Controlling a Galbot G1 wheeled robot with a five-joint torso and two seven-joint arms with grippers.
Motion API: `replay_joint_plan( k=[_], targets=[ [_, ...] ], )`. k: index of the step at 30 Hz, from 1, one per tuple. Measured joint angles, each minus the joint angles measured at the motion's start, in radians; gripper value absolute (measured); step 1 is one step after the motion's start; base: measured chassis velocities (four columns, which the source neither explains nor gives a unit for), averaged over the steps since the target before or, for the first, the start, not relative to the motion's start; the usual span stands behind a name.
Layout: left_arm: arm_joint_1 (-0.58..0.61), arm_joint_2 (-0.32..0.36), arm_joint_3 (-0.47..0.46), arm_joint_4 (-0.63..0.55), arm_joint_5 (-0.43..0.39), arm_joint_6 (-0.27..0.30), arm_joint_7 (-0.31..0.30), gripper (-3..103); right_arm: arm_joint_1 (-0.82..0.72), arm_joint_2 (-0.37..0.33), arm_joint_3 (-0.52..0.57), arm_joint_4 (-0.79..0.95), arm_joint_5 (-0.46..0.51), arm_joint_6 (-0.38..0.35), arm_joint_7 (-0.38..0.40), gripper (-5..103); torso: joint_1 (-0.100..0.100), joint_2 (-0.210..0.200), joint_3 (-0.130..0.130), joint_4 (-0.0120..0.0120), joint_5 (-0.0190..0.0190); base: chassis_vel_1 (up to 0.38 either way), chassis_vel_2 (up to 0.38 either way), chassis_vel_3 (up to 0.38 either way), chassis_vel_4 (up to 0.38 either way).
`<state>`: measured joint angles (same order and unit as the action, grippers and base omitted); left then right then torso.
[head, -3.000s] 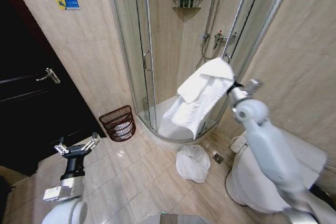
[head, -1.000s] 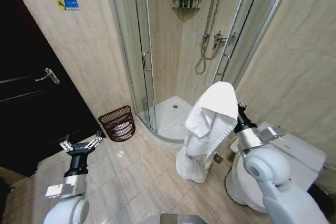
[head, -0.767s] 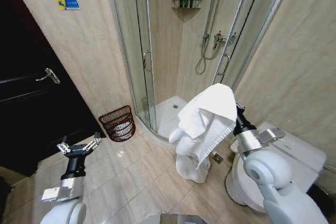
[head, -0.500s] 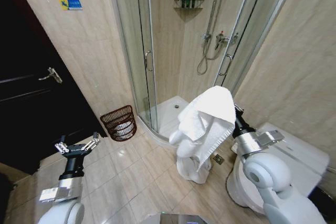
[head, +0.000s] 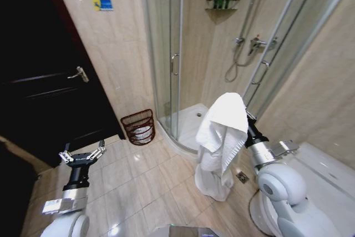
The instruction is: Discard the used towel into the hamper.
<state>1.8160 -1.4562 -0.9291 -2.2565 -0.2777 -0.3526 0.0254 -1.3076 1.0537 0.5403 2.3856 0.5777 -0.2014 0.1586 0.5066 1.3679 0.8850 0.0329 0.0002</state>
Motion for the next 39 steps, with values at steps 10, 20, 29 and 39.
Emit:
replay_joint_plan(
  k=[10, 20, 29, 39],
  targets=[
    [0.004, -0.006, 0.007, 0.013, 0.016, -0.017, 0.002, 100, -0.001, 0.004, -0.005, -0.003, -0.003, 0.003, -0.004, 4, -0.005, -0.010, -0.006, 0.0008, -0.0002, 0.127, 0.119, 0.110, 0.097],
    [0.004, -0.011, 0.012, 0.020, 0.020, -0.018, 0.001, 100, -0.003, 0.006, -0.010, -0.006, -0.008, 0.005, -0.007, 4, -0.030, -0.065, -0.035, -0.0002, 0.0000, 0.015, 0.010, 0.003, 0.010],
    [-0.006, -0.012, 0.018, 0.032, 0.019, -0.045, -0.008, 100, -0.004, 0.011, -0.015, -0.018, -0.035, 0.004, -0.024, 4, -0.048, -0.106, -0.057, 0.0000, -0.0002, 0.000, 0.000, 0.000, 0.000],
    [0.000, -0.012, 0.022, 0.036, 0.018, -0.059, -0.011, 100, -0.016, 0.019, -0.014, -0.029, -0.063, -0.001, -0.025, 4, -0.049, -0.107, -0.058, 0.0001, -0.0001, 0.025, 0.016, -0.013, -0.041]
  ],
)
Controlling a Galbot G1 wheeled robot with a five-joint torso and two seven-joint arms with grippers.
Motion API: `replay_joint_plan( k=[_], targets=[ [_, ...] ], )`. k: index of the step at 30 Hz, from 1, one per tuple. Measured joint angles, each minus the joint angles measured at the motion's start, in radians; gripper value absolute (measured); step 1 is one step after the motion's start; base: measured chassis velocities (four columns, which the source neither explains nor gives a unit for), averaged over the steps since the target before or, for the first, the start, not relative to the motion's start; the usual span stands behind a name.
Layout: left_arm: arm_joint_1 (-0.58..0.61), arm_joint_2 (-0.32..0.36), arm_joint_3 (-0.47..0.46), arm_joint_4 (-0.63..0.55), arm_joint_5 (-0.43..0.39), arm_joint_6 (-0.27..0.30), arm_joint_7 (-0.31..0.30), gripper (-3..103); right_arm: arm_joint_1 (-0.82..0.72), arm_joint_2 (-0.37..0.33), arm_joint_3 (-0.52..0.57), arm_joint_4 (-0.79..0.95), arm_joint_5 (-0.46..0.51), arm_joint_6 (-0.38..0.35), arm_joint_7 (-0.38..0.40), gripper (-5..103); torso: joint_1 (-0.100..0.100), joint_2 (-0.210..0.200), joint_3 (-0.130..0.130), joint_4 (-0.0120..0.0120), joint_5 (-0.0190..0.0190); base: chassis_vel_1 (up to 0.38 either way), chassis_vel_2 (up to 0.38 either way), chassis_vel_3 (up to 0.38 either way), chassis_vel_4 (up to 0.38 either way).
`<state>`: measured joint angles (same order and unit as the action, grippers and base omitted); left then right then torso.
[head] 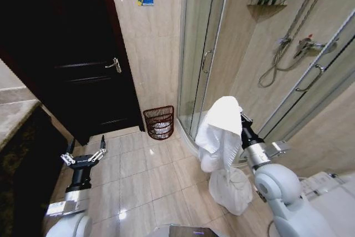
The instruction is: Discard the used towel into the hamper.
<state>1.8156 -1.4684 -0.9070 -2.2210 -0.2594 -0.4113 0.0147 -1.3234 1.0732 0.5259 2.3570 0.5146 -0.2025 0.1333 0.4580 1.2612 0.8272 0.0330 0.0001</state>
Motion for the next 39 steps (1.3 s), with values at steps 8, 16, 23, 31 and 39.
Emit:
replay_joint_plan(
  k=[8, 16, 23, 31, 39],
  targets=[
    [0.000, 0.002, -0.001, 0.003, -0.001, -0.001, 0.000, 100, 0.001, 0.007, -0.006, 0.000, -0.003, -0.002, 0.000, 4, 0.001, 0.003, 0.001, 0.0001, -0.0003, 0.147, 0.111, -0.121, -0.139],
    [0.001, 0.002, 0.003, 0.006, 0.000, -0.004, 0.000, 100, -0.006, 0.015, -0.014, -0.001, -0.016, -0.002, -0.016, 4, 0.002, 0.005, 0.002, -0.0002, -0.0007, 0.170, 0.176, -0.171, -0.138],
    [0.003, 0.001, 0.000, 0.008, 0.002, -0.011, 0.000, 100, -0.006, 0.015, -0.007, -0.030, -0.014, 0.036, -0.046, 4, 0.003, 0.006, 0.003, 0.0003, 0.0001, 0.011, 0.037, 0.019, -0.038],
    [0.005, -0.004, 0.002, 0.010, 0.005, -0.013, 0.001, 100, -0.011, 0.024, -0.015, -0.031, -0.021, 0.037, -0.053, 4, 0.003, 0.007, 0.004, 0.0000, 0.0000, -0.167, 0.086, 0.150, -0.105],
    [0.004, -0.005, 0.006, 0.014, 0.004, -0.007, 0.000, 100, -0.013, 0.027, -0.020, -0.039, -0.062, 0.051, -0.061, 4, 0.003, 0.007, 0.004, 0.0000, 0.0000, -0.208, 0.237, 0.201, -0.217]
  ],
)
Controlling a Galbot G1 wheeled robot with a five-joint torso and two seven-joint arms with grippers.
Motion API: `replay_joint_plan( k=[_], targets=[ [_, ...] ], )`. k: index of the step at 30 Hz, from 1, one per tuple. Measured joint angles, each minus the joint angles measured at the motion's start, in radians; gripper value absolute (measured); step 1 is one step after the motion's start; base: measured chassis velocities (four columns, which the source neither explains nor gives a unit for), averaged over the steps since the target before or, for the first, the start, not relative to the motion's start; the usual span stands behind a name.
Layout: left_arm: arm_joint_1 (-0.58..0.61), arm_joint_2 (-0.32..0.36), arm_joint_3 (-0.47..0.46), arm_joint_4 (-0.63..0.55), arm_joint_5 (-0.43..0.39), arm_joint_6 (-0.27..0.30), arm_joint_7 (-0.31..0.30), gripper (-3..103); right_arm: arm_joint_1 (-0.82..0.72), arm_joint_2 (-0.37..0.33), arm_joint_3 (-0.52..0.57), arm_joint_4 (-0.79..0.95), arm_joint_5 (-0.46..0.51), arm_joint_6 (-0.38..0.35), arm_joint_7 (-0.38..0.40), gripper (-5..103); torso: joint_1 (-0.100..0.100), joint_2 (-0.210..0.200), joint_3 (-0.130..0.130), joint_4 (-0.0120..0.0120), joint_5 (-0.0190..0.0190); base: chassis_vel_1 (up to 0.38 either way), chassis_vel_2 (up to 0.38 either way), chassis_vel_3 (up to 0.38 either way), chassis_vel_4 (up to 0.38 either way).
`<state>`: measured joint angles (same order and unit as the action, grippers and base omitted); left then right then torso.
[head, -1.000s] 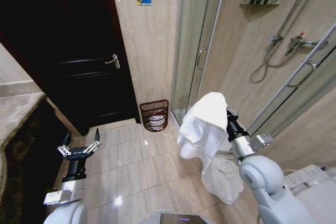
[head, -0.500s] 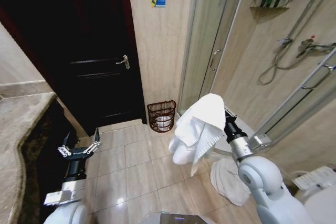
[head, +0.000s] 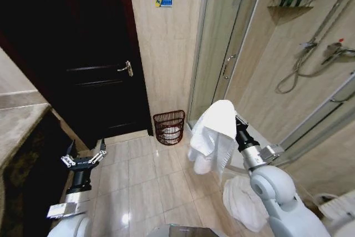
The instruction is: Discard the used towel into the hamper.
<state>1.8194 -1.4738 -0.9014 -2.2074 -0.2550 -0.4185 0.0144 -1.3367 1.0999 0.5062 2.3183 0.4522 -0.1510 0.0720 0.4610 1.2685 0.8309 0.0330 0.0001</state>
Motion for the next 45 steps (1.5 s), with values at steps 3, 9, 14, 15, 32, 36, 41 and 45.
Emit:
replay_joint_plan(
  k=[3, 9, 14, 15, 32, 36, 41, 45],
  targets=[
    [-0.005, 0.000, 0.001, 0.002, 0.000, 0.002, 0.000, 100, 0.000, 0.000, -0.005, -0.003, -0.012, 0.001, -0.006, 4, 0.001, 0.000, 0.000, 0.0001, -0.0005, -0.285, 0.288, 0.261, -0.272],
    [-0.007, -0.003, 0.002, 0.004, 0.003, 0.004, 0.000, 100, 0.001, 0.001, -0.008, -0.011, -0.030, 0.004, -0.014, 4, 0.002, 0.000, 0.001, -0.0001, 0.0001, -0.249, 0.267, 0.225, -0.241],
    [-0.006, -0.010, 0.004, 0.005, 0.008, 0.005, 0.000, 100, 0.001, 0.001, -0.010, -0.017, -0.039, 0.007, -0.019, 4, 0.001, 0.000, 0.001, 0.0000, 0.0003, -0.069, 0.228, 0.085, -0.201],
    [-0.004, -0.013, 0.004, 0.004, 0.011, 0.007, 0.000, 100, 0.001, 0.001, -0.010, -0.017, -0.040, 0.007, -0.020, 4, 0.001, 0.000, 0.001, 0.0001, -0.0003, -0.003, 0.182, -0.019, -0.203],
    [0.008, -0.048, 0.017, -0.016, 0.052, 0.026, 0.012, 100, -0.001, -0.012, 0.003, -0.021, -0.021, 0.016, -0.020, 4, 0.001, 0.001, 0.001, -0.0001, 0.0002, 0.040, 0.187, -0.021, -0.150],
    [0.008, -0.058, 0.025, -0.016, 0.063, 0.023, 0.012, 100, -0.003, -0.016, 0.006, -0.021, -0.017, 0.019, -0.020, 4, 0.001, 0.001, 0.001, 0.0000, 0.0001, 0.004, 0.058, 0.109, 0.051],
    [0.009, -0.066, 0.027, -0.013, 0.075, 0.013, 0.010, 100, 0.000, -0.017, 0.006, -0.023, -0.016, 0.021, -0.019, 4, 0.000, 0.001, 0.001, 0.0001, 0.0000, 0.034, 0.066, 0.105, 0.065],
    [0.009, -0.067, 0.025, -0.009, 0.075, 0.008, 0.006, 100, 0.011, -0.017, 0.004, -0.032, -0.011, 0.022, -0.018, 4, 0.001, 0.001, 0.001, 0.0004, -0.0002, 0.020, 0.070, 0.060, 0.035]
  ],
)
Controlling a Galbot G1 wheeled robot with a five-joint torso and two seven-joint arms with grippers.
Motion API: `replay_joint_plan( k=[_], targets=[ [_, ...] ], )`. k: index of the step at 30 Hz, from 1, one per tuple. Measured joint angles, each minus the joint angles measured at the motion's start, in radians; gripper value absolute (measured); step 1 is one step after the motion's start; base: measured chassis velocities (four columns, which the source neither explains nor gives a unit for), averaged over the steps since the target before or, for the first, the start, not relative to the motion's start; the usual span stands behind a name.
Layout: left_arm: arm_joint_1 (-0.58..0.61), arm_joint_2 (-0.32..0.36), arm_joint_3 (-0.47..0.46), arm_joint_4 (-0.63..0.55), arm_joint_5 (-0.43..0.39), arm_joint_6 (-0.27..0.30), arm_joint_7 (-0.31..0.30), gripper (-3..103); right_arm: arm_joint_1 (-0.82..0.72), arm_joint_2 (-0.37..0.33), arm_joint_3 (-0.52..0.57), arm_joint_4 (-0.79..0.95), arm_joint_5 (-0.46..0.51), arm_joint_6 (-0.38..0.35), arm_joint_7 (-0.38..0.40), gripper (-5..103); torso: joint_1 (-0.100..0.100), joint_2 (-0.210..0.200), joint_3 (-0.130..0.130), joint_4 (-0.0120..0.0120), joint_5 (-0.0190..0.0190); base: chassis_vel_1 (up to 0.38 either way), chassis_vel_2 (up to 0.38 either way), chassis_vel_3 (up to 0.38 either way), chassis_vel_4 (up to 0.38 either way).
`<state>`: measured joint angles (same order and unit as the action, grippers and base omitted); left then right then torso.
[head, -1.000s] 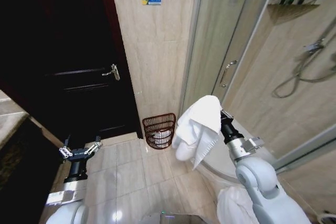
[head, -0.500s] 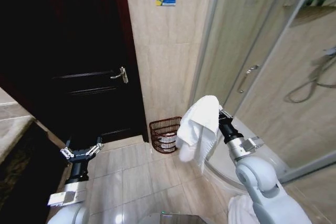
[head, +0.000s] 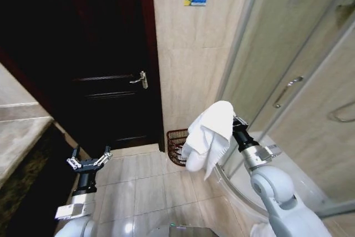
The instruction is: Discard the used towel into the hamper.
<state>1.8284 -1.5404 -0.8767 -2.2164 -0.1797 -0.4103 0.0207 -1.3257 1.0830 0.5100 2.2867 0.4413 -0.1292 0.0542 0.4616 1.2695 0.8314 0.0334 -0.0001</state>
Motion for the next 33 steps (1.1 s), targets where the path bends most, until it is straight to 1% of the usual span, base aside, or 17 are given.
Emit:
replay_joint_plan(
  k=[6, 17, 19, 33],
  targets=[
    [-0.005, 0.001, -0.004, 0.009, 0.004, -0.022, -0.005, 100, 0.006, 0.004, 0.000, -0.010, 0.006, 0.003, 0.001, 4, 0.000, 0.000, 0.000, -0.0006, 0.0000, 0.000, 0.000, 0.000, 0.000],
    [-0.007, 0.003, 0.003, 0.009, 0.006, -0.024, -0.005, 100, 0.000, 0.010, 0.004, -0.018, 0.006, 0.009, -0.001, 4, 0.000, 0.000, 0.000, -0.0005, 0.0001, -0.038, 0.024, 0.030, -0.020],
    [-0.007, 0.006, 0.003, 0.009, 0.006, -0.024, -0.004, 100, 0.000, 0.012, 0.004, -0.017, 0.002, 0.009, -0.001, 4, 0.000, 0.000, 0.000, -0.0002, 0.0002, -0.066, 0.074, 0.076, -0.060],
    [-0.013, 0.019, -0.001, 0.017, 0.003, -0.023, -0.003, 100, 0.003, 0.020, -0.001, -0.021, -0.006, 0.009, -0.001, 4, 0.000, 0.000, 0.000, -0.0003, 0.0002, -0.068, 0.065, 0.068, -0.066]
  ],
)
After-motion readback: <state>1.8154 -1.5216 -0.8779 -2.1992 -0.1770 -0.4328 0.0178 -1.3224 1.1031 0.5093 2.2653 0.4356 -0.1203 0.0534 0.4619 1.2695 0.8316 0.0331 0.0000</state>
